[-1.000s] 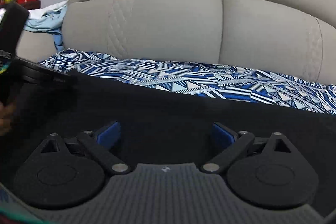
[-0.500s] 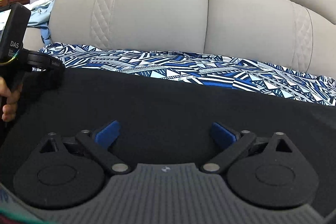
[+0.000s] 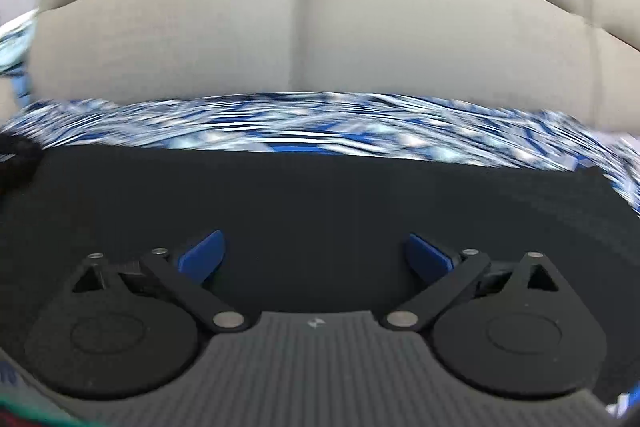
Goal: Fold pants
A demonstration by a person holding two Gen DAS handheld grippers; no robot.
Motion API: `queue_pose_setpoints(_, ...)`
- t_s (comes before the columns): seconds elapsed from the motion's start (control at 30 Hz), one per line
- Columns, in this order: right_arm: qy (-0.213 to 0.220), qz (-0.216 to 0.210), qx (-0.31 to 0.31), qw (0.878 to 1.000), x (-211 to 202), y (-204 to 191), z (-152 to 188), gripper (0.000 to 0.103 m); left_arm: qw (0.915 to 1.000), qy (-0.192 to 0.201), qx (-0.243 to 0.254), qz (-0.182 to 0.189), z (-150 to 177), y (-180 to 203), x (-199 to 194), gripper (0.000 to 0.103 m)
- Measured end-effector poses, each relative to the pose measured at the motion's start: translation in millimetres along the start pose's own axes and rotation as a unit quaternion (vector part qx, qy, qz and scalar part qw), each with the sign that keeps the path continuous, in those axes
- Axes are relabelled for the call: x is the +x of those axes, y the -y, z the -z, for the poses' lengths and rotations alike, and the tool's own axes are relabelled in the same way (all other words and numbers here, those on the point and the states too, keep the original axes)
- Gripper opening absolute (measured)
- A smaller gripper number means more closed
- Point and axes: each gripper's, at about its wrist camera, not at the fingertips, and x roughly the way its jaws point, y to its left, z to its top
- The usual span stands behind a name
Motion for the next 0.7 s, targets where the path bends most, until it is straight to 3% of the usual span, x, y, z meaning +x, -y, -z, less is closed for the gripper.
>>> queue_pose_setpoints(0.27,-0.013,0.132,0.094,0.987,7.6,108.6,-1.3,0.103,1.0,0.002,0.001,-0.007,0.7,1.2,-0.1,0.038)
queue_pose_setpoints(0.47,0.004,0.209,0.18,0.961,-4.0,178.4,2.9,0.103,0.9998,0.003,0.003,-0.017,0.6,2.8,-0.9,0.042)
queue_pose_setpoints(0.6,0.07,0.161,0.288,0.941,-52.0,213.4,10.9,0.102,0.9996,0.005,0.004,-0.027,0.3,3.4,-2.4,0.046)
queue_pose_setpoints(0.7,0.095,0.121,0.37,0.916,-89.1,235.6,25.0,0.098,0.9978,0.029,-0.022,-0.054,2.0,-0.7,-26.6,0.048)
